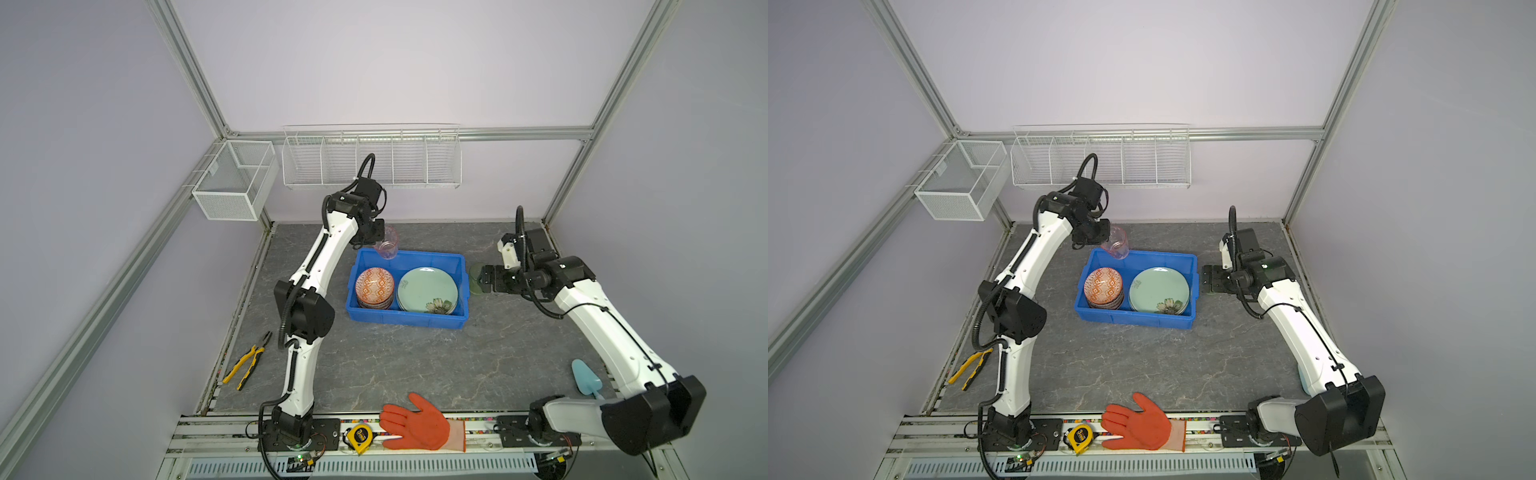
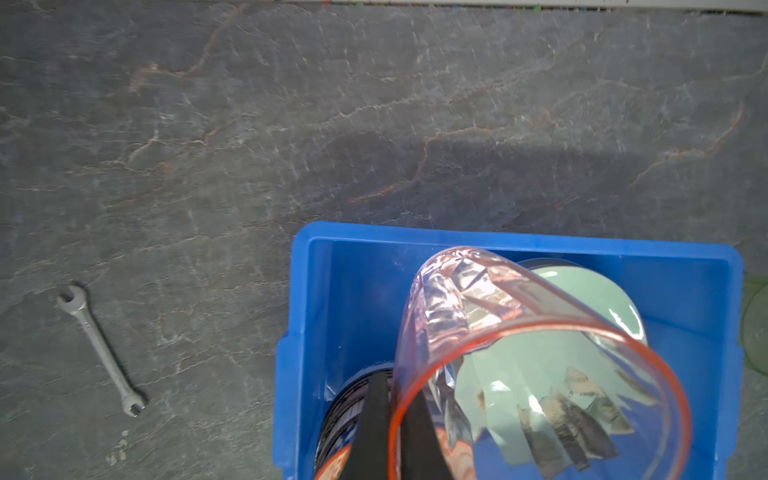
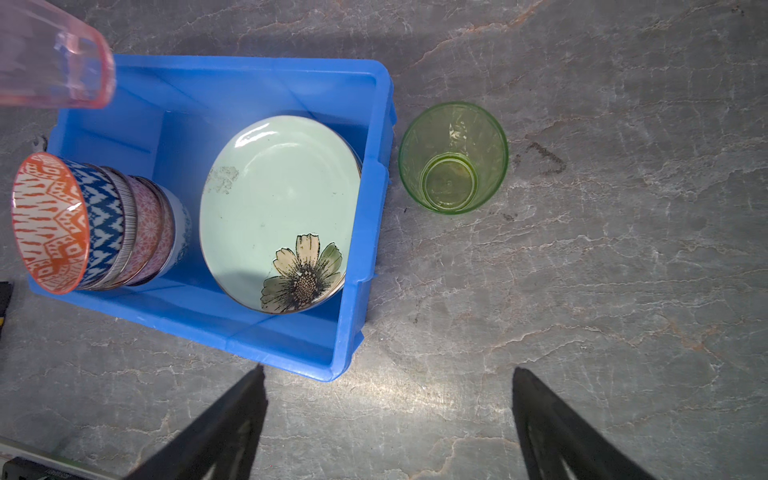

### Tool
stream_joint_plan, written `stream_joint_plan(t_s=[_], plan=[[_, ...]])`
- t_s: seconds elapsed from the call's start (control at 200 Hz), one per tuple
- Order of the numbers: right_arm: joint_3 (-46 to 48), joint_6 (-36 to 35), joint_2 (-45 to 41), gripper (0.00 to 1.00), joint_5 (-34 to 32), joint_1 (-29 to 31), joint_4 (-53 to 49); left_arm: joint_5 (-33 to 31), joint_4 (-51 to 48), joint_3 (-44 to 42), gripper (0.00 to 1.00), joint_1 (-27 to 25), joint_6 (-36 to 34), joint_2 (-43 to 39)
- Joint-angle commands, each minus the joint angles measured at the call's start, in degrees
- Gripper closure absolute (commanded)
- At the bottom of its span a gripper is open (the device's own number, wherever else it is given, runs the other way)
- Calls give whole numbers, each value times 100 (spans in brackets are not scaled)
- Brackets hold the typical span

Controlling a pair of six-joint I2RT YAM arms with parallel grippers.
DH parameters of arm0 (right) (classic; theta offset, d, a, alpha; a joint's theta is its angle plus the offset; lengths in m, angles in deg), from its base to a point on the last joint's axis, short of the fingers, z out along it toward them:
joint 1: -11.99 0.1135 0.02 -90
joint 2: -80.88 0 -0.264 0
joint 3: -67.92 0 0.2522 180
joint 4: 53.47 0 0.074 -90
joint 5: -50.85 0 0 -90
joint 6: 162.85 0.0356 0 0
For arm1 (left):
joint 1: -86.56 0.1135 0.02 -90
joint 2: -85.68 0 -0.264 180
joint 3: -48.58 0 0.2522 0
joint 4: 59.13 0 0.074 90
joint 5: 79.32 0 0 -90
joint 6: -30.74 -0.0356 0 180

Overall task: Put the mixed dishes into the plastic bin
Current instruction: 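Lift the pink cup and carry it over the bin with the left gripper, then lower the pink cup into the bin and open the left gripper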

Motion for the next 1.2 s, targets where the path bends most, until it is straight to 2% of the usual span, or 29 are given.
stream_joint_plan(t_s=[0.0, 0.595, 1.195], plan=[[66, 27, -157, 6, 50, -14, -17, 79, -118, 315, 100, -62, -163, 149], [251, 38, -237, 7, 25, -16, 20, 40, -301, 455, 100, -103, -653, 901], [256, 41, -69, 6, 97, -18, 125, 130, -347, 523, 100, -116, -870, 1207]])
